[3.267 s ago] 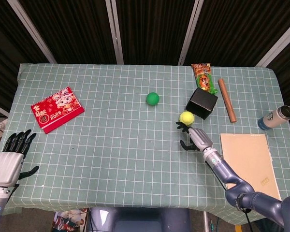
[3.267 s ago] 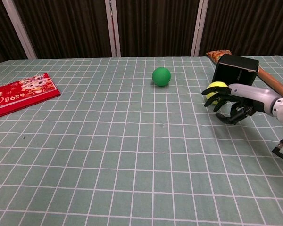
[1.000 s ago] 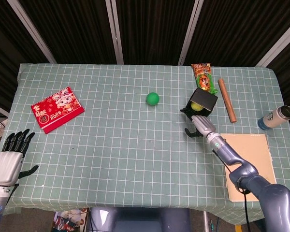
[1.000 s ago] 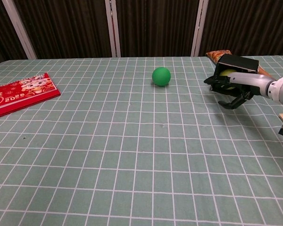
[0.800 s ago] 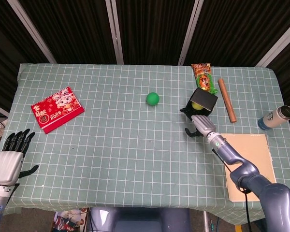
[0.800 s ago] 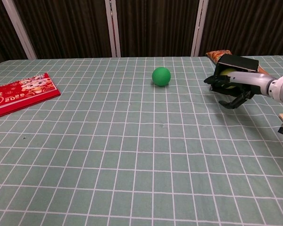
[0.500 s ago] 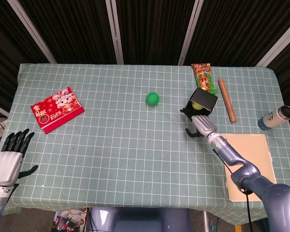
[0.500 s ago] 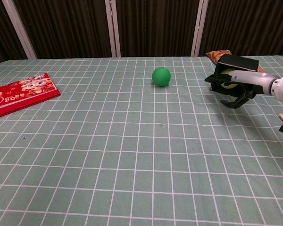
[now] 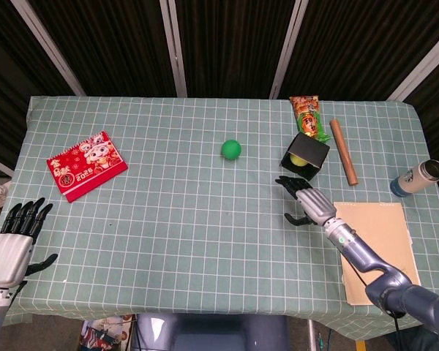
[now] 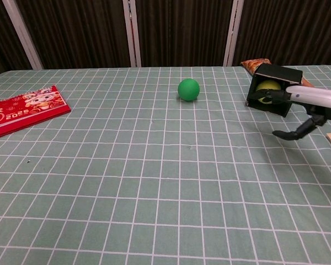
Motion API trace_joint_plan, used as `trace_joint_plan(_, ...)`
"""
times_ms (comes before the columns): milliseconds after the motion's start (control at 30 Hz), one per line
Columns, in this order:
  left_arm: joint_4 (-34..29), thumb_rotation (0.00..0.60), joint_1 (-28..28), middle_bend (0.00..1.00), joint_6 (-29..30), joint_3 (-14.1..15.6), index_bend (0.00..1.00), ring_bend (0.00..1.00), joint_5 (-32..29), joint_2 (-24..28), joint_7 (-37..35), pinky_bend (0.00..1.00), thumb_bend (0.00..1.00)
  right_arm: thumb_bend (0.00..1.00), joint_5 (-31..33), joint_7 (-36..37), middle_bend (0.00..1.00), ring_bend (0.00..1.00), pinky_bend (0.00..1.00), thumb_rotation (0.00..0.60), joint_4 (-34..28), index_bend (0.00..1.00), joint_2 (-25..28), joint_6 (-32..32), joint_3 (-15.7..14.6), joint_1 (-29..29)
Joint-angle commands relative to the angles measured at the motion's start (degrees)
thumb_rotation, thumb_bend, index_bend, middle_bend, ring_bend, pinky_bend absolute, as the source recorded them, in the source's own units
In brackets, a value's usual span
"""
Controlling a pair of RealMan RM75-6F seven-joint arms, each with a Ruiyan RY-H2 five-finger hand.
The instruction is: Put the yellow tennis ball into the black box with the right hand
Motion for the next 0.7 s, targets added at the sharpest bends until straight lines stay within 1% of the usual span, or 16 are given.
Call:
trace_joint_plan(33,0.14,0.6,-0.05,0.0,0.1,0.22,0.0,0.0,0.59,0.44,-0.96,0.0,0.11,0.43,-1.78,-13.43,0.0,0.0,0.0,0.6,-16.77,0.0,10.25,13.71,-3.71,-10.07)
trace_joint_plan(67,0.04,0.6,-0.1,0.0,0.0,0.35,0.0,0.0,0.81,0.65,-1.34,0.0,0.11,0.43,-1.82,-16.77,0.0,0.0,0.0,0.6,-19.58,0.0,11.84,16.72,-4.28,-12.37)
trace_joint_plan(133,-0.68,0.6,-0.04,0.0,-0.13,0.67,0.0,0.0,1.08,1.21,-1.89,0.0,0.11,0.43,-1.91,-22.17,0.0,0.0,0.0,0.6,-22.77,0.0,13.95,22.5,-5.32,-16.77)
trace_joint_plan(167,-1.5,0.6,0.14,0.0,-0.02,0.94,0.0,0.0,1.28,1.66,-2.01,0.0,0.11,0.43,-1.55,-25.27,0.0,0.0,0.0,0.6,-23.79,0.0,15.07,26.15,-6.08,-19.89)
trace_joint_plan(200,-1.97,0.6,0.28,0.0,0.13,1.13,0.0,0.0,1.52,1.95,-1.93,0.0,0.11,0.43,-1.34,-26.81,0.0,0.0,0.0,0.6,-24.23,0.0,15.56,28.17,-6.4,-21.61)
trace_joint_plan(233,-2.45,0.6,0.52,0.0,0.39,1.52,0.0,0.0,2.05,2.34,-1.66,0.0,0.11,0.43,-0.66,-28.47,0.0,0.0,0.0,0.6,-24.39,0.0,16.1,31.59,-6.7,-24.47)
trace_joint_plan(267,-2.85,0.6,0.78,0.0,0.44,1.9,0.0,0.0,2.23,2.7,-1.45,0.0,0.11,0.43,-0.04,-29.28,0.0,0.0,0.0,0.6,-24.14,0.0,16.25,34.67,-6.74,-26.97)
trace_joint_plan(367,-4.33,0.6,1.37,0.0,-0.13,2.57,0.0,0.0,1.45,3.72,-1.03,0.0,0.11,0.43,1.75,-28.99,0.0,0.0,0.0,0.6,-22.33,0.0,15.62,40.08,-6.0,-31.66)
trace_joint_plan(433,-5.47,0.6,1.87,0.0,-0.09,2.92,0.0,0.0,1.09,4.47,-0.63,0.0,0.11,0.43,2.66,-27.63,0.0,0.0,0.0,0.6,-20.7,0.0,14.54,41.88,-4.93,-33.23)
trace_joint_plan(533,-6.8,0.6,2.62,0.0,0.43,3.66,0.0,0.0,1.58,5.64,-0.51,0.0,0.11,0.43,1.62,-28.14,0.0,0.0,0.0,0.6,-18.28,0.0,13.91,43.07,-4.32,-34.19)
trace_joint_plan(700,-6.93,0.6,4.26,0.0,3.12,3.92,0.0,0.0,2.45,6.1,-0.93,0.0,0.11,0.43,-0.64,-29.02,0.0,0.0,0.0,0.6,-19.24,0.0,14.46,43.98,-4.3,-35.21)
